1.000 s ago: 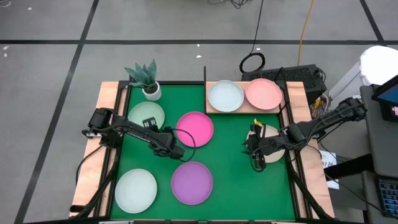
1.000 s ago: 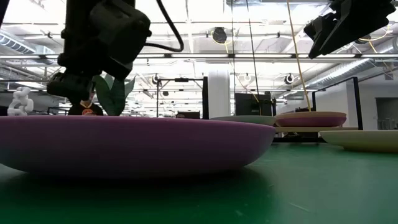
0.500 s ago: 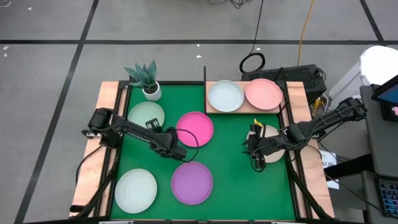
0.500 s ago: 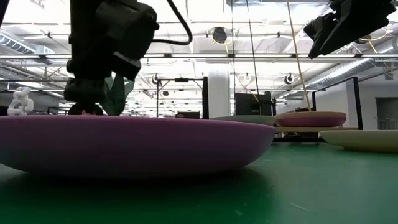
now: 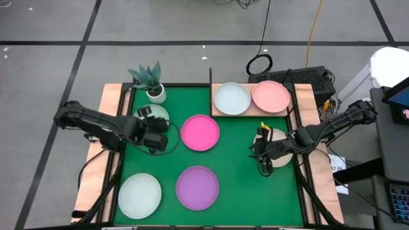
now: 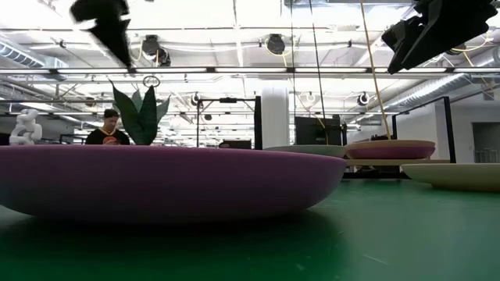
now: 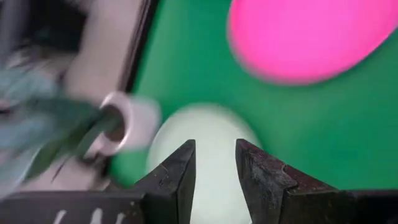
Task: Place and stack plates onto a shelf
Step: Stack the pink plate on top of the gray plate on the shelf
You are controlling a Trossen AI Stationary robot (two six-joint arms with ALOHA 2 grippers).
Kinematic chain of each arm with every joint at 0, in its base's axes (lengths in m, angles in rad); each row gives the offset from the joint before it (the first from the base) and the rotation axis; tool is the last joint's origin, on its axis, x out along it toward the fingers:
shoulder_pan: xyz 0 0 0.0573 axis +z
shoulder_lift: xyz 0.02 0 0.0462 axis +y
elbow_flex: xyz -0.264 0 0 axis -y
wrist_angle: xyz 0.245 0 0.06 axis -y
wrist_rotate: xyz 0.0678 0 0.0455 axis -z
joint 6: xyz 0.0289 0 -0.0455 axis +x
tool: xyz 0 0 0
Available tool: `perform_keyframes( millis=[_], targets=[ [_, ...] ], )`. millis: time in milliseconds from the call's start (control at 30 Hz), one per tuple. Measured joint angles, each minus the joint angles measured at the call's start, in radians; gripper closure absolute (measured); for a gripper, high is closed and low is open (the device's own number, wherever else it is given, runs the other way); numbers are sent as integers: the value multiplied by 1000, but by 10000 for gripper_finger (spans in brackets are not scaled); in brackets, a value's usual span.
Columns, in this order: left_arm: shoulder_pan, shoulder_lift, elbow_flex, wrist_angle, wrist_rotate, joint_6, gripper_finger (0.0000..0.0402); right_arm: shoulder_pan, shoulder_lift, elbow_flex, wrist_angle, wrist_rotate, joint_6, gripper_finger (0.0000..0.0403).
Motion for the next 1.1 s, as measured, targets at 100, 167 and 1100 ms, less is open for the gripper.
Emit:
perform_keyframes(
  millis=[100,167,1100],
  targets=[
    [19,-15,0,180,61,203,282,0,0,0,1,0,0,261],
    [19,-3,-3,262,98,318,282,0,0,0,1,0,0,261],
    [19,354,-306,929,239,640,282,0,0,0,-13,-1,27,261]
  ],
)
